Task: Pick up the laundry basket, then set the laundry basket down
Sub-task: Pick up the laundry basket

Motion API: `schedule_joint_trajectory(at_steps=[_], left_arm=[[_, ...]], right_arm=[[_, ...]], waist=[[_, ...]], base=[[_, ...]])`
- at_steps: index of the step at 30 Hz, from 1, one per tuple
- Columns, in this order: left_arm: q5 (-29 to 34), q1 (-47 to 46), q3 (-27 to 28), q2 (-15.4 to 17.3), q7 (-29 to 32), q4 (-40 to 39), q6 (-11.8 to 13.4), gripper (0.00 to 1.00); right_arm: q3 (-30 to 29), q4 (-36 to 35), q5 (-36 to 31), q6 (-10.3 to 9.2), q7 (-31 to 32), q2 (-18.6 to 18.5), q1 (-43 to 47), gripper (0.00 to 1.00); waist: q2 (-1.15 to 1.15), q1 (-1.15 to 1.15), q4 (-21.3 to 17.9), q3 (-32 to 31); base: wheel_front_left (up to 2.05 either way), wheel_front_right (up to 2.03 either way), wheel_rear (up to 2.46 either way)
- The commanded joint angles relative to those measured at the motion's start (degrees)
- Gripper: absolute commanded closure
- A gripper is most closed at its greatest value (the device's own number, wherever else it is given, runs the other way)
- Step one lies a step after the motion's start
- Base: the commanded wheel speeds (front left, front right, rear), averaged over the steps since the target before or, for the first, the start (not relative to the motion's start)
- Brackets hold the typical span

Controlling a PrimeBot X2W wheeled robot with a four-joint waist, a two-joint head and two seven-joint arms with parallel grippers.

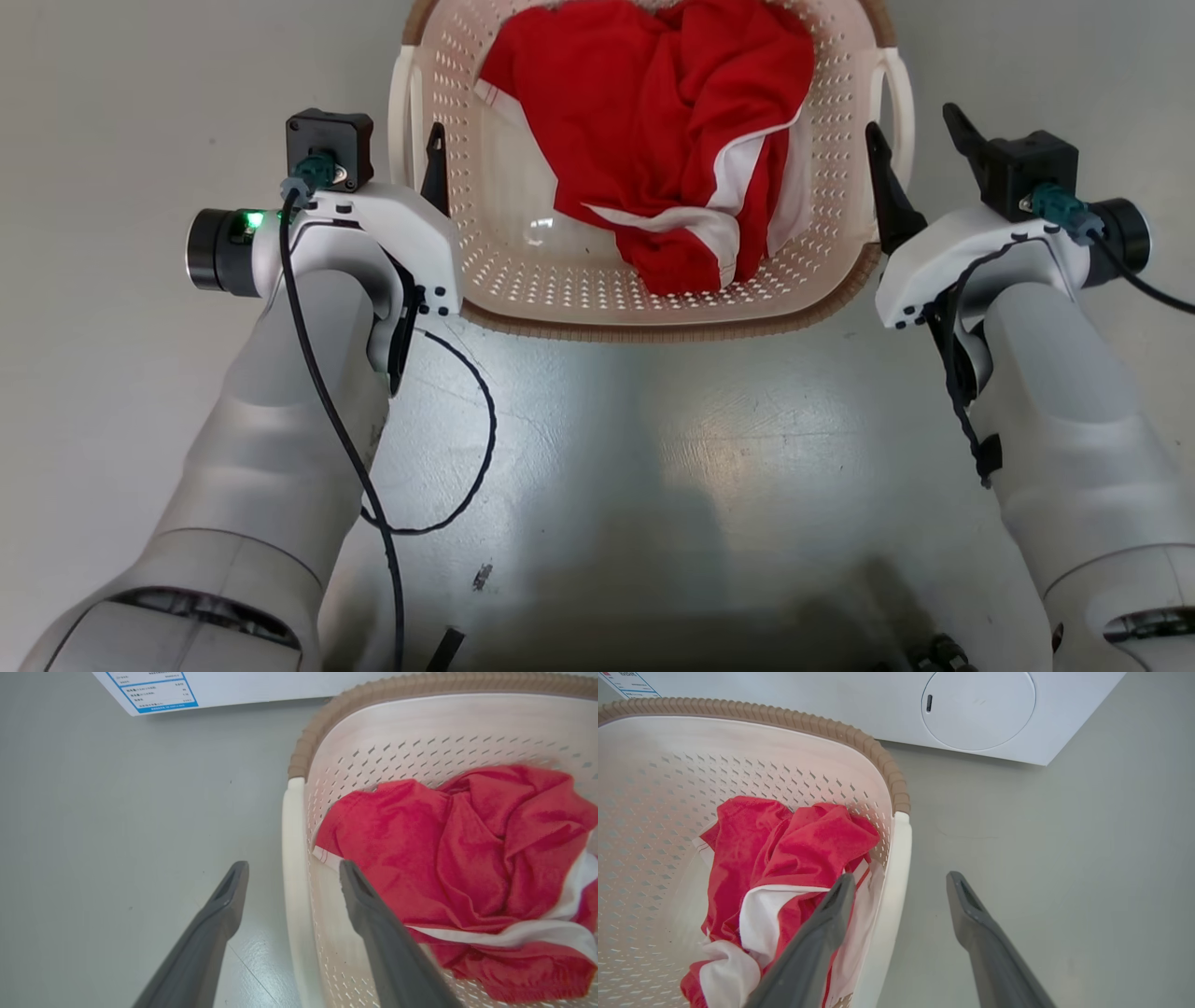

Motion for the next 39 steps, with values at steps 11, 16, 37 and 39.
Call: schedule_joint_trajectory(at_steps=[11,16,37,39], left_arm=[[0.7,-4.0,0.1,1.6,-0.3,3.2,0.6,0.00],[0.4,-5.8,-0.1,1.4,-0.3,5.0,0.4,0.00],[0.0,-9.4,-3.5,1.4,7.4,8.2,-1.6,0.00],[0.0,-9.6,-3.7,1.4,7.8,8.2,-1.6,0.00]], right_arm=[[0.3,3.0,-0.2,0.28,-0.7,0.7,-3.0,0.00],[0.6,6.4,-0.3,0.28,-0.7,0.7,-5.1,0.00],[5.4,17.3,5.4,0.28,2.9,0.7,-11.7,0.00],[5.6,17.4,5.6,0.28,3.2,0.7,-12.0,0.00]], waist=[[0.00,0.00,-0.3,3.9],[0.00,0.00,-0.3,4.5],[0.00,0.00,0.1,4.0],[0.00,0.00,0.1,4.0]], base=[[0.00,0.00,0.00],[0.00,0.00,0.00],[0.00,0.00,0.00],[0.00,0.00,0.00]])
